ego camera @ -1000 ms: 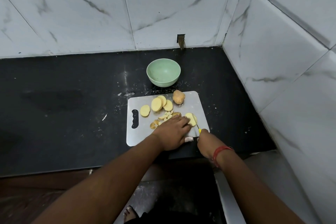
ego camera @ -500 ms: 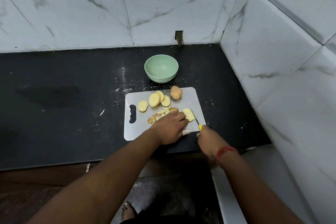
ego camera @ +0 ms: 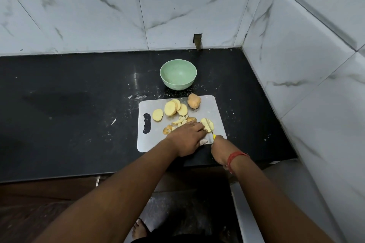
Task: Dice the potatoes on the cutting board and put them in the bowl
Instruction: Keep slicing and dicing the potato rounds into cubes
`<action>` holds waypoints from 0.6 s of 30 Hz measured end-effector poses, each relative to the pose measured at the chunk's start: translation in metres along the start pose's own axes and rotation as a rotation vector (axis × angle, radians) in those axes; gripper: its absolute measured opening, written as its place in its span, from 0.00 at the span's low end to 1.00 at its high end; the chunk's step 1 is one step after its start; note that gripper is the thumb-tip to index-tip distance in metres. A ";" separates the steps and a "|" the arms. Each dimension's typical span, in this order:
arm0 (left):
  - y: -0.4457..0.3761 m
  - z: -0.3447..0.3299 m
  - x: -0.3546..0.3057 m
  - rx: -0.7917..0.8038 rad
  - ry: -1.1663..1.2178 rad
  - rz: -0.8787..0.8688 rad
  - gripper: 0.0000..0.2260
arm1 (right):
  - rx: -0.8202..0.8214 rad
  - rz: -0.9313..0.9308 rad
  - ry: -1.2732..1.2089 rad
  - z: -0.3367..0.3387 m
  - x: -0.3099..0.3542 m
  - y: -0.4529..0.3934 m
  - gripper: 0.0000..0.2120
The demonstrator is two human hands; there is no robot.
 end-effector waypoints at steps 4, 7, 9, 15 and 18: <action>0.000 0.002 -0.001 0.016 -0.024 0.012 0.22 | 0.016 0.014 -0.026 -0.015 -0.025 0.014 0.12; 0.001 0.001 -0.001 0.025 -0.015 0.012 0.22 | 0.029 0.003 -0.025 -0.019 -0.041 0.029 0.03; 0.002 -0.001 -0.002 0.032 -0.012 0.009 0.22 | 0.026 0.024 -0.045 -0.017 -0.046 0.035 0.02; 0.007 0.001 -0.002 0.070 -0.004 0.025 0.25 | -0.062 0.076 -0.093 0.004 -0.025 0.029 0.07; 0.007 -0.001 -0.001 0.078 -0.009 0.018 0.27 | -0.068 0.086 -0.066 0.008 -0.012 0.013 0.08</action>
Point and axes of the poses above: each hand's wrist, its own y-axis away from the middle knuckle, its own z-axis out of the back of the hand, x = y × z, the point moved 6 cm from there along -y, towards the middle knuckle, and after that the axes turned 14 degrees about -y, right-handed, at the moved point
